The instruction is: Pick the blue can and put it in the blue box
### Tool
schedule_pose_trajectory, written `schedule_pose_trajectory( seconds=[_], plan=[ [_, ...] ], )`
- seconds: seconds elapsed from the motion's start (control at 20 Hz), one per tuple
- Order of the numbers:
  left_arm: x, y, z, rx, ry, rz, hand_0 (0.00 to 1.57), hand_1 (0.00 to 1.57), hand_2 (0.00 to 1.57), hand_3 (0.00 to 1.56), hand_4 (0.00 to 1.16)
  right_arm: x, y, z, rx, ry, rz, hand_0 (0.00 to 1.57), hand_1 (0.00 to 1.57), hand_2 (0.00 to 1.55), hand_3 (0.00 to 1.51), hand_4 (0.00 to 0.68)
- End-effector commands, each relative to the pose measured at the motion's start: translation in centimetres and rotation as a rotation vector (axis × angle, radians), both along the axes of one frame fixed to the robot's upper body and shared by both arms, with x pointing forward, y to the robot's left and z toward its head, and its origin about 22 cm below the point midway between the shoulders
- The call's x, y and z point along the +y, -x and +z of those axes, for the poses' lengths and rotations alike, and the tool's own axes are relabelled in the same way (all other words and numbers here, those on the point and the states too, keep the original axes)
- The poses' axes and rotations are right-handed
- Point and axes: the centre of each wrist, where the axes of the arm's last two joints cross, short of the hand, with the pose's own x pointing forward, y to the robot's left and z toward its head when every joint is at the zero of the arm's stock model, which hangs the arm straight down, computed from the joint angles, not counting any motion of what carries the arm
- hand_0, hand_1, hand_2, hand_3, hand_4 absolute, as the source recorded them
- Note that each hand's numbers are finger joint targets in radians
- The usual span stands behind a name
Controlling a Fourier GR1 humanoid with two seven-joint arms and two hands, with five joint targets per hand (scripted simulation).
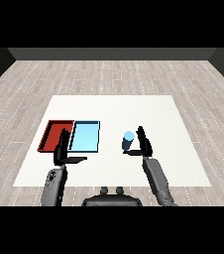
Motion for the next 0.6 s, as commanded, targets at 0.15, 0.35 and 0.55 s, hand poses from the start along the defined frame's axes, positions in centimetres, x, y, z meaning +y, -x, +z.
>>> schedule_pose_trajectory(
  seconds=[0.15,0.35,0.55],
  plan=[
    [-2.9,0.5,1.0,-0.02,-0.016,0.019,0.0,0.0,0.0,0.0,0.0,0.9,-1.7,-1.3,0.051,0.002,-0.032,0.0,0.0,0.0,0.0,0.0],
    [-2.5,1.4,1.4,-0.024,-0.025,0.011,0.0,0.0,0.0,0.0,0.0,0.2,-1.7,-1.1,0.074,-0.041,-0.03,0.0,0.0,0.0,0.0,0.0],
    [0.6,1.2,-0.1,-0.018,0.008,0.004,0.0,0.0,0.0,0.0,0.0,1.1,-2.3,-2.2,0.111,-0.066,-0.003,0.0,0.0,0.0,0.0,0.0]
  ],
)
